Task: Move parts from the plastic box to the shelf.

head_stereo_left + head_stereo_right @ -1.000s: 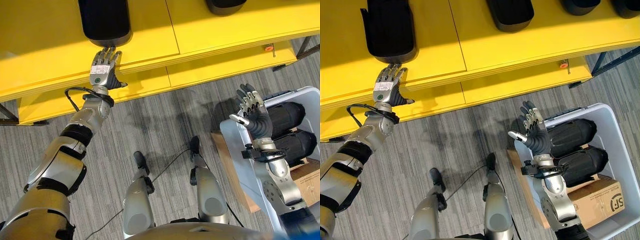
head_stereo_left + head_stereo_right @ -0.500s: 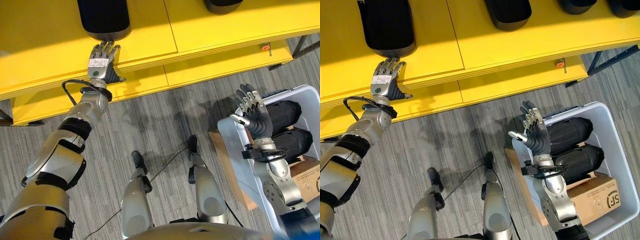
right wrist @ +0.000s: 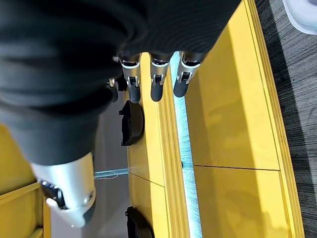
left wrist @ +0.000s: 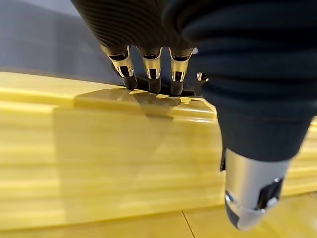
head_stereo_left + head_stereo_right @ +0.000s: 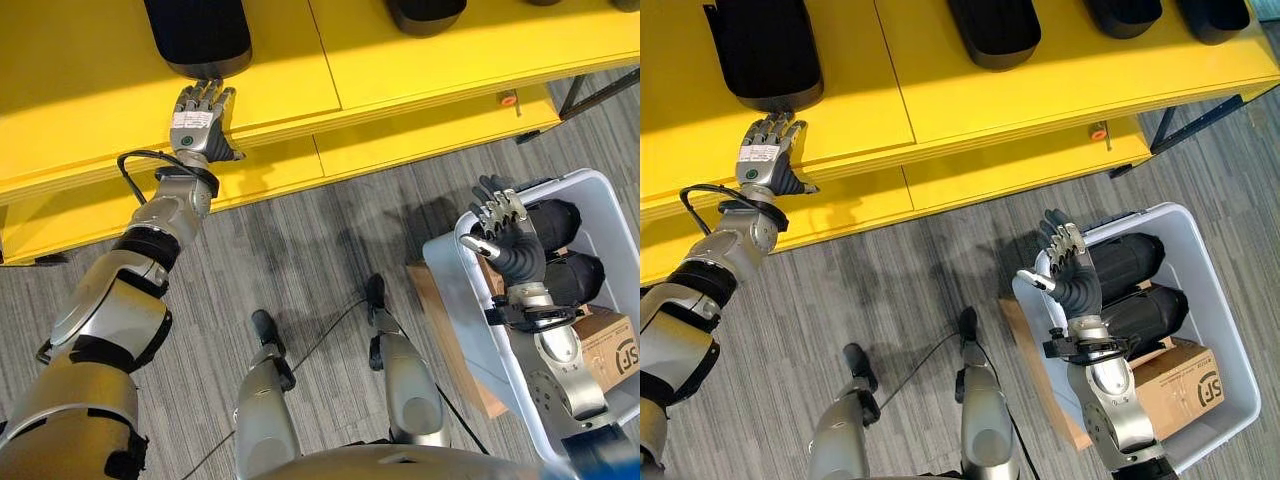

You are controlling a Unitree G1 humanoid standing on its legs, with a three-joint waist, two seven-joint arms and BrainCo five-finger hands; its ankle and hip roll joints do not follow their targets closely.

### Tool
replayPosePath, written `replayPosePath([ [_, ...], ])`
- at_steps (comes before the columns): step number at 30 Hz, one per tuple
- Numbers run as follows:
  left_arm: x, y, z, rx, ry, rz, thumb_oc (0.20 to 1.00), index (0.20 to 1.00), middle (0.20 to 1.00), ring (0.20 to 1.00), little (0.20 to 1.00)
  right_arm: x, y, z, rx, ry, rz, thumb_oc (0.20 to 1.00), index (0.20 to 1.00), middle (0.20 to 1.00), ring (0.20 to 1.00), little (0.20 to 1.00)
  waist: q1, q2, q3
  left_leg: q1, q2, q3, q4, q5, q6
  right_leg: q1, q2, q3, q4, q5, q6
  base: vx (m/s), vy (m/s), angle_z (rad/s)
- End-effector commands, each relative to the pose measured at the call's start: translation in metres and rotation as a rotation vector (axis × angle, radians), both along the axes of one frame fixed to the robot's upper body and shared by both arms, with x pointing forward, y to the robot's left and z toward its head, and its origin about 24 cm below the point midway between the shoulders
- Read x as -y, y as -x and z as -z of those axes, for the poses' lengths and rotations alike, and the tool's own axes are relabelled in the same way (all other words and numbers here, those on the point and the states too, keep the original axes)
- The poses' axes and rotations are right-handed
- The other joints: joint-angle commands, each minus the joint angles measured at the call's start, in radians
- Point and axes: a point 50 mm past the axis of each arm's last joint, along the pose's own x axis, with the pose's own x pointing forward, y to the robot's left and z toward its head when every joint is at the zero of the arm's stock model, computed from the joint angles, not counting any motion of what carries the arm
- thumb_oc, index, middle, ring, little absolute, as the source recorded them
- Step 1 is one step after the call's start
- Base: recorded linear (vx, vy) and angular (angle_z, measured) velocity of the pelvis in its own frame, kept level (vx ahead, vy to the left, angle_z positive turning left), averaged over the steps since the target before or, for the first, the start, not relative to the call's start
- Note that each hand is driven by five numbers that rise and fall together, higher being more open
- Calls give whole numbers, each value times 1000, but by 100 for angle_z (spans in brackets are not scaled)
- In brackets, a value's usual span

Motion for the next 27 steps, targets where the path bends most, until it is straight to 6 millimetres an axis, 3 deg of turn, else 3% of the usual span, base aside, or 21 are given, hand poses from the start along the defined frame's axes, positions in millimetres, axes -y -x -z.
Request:
replayPosePath([
  [1,15,-8,-28,76,24,53,1000,1000,1000,1000,1000,10,8,-25,132,13,-3,1000,1000,1000,1000,1000,-18,51,-15,19,113,-32,98,-71,-88,41,-77,29,111,-81,92,0,0,0],
  [9,15,-10,-32,73,27,41,1000,1000,1000,1000,1000,12,9,-22,116,2,-2,1000,1000,1000,1000,1000,-25,51,-22,14,117,-26,103,-74,-88,32,-71,38,110,-79,91,12,-6,-2],
  [20,0,-9,-47,88,12,-11,1000,1000,1000,1000,1000,13,10,-19,93,3,-18,1000,1000,1000,1000,1000,-29,51,-24,-18,118,-30,118,-76,-85,8,-68,43,104,-67,92,7,-3,-4],
  [27,39,-4,-28,60,-25,194,1000,1000,1000,1000,1000,16,12,-17,89,-1,-1,1000,1000,1000,1000,1000,-16,56,-25,-22,116,-38,127,-87,-83,17,-69,39,107,-75,89,3,0,0],
])
